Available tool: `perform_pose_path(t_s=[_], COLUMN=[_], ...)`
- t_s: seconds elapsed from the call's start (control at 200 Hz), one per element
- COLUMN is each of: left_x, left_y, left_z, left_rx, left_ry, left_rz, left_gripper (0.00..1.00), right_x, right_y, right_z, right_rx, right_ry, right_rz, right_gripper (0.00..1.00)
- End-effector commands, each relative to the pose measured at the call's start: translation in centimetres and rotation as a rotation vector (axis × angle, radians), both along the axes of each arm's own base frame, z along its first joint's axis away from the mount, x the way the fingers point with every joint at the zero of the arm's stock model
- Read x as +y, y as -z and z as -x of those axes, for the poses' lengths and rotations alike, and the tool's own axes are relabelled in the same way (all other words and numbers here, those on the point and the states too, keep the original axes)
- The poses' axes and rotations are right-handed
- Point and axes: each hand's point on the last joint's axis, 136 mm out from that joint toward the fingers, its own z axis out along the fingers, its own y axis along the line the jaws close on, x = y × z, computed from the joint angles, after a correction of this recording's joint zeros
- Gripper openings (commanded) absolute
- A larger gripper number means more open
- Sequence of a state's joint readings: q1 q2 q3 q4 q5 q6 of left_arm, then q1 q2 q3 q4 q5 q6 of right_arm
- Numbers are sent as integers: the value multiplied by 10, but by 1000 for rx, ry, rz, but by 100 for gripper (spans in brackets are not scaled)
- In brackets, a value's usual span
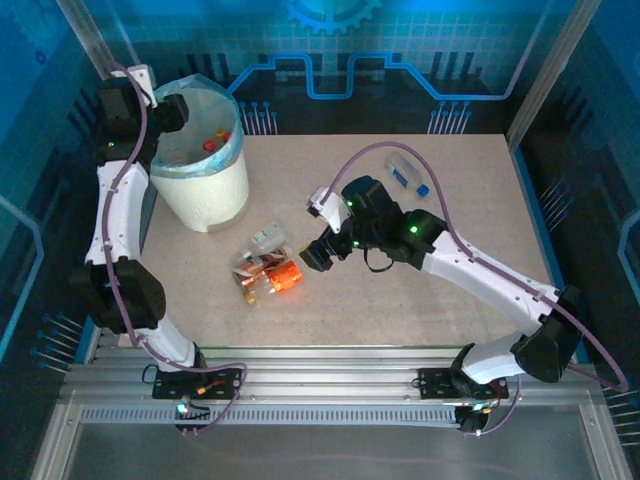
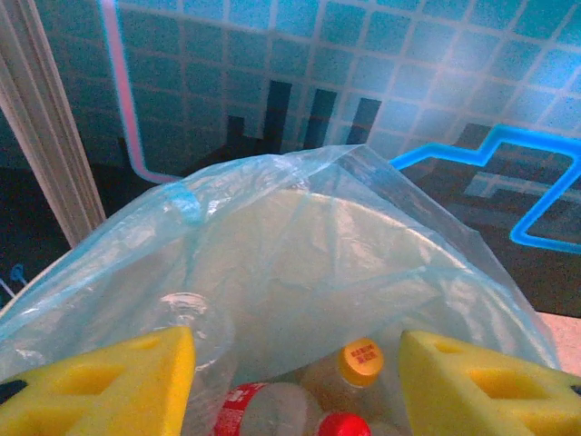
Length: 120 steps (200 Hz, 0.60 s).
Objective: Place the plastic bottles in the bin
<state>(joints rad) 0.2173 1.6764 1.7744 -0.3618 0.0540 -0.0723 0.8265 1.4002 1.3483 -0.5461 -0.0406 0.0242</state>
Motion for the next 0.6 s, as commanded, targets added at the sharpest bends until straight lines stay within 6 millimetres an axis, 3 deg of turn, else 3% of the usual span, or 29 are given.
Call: perform_pose_path(t_s=[0.0, 0.14, 0.285, 0.455, 0.595], left_x=[-32, -79, -152, -238, -283], left_y=[-21, -55, -73, -55, -21], left_z=[11, 33, 64, 106, 146], left_rx=[-15, -85, -146, -123, -94], left_ry=[75, 171, 332, 533, 620], left_rz=[53, -1, -65, -42, 28], left_gripper=[62, 62, 62, 64, 65], right_x=[-16, -39, -74, -86, -83], right_y=[-7, 5, 29, 62, 96], right_z=[-21, -47, -83, -116, -138], right_rx=[-4, 36, 121, 101, 79], right_ry=[126, 190, 292, 295, 276], right_rz=[3, 30, 52, 117, 183], right_gripper=[100, 100, 100, 99, 93])
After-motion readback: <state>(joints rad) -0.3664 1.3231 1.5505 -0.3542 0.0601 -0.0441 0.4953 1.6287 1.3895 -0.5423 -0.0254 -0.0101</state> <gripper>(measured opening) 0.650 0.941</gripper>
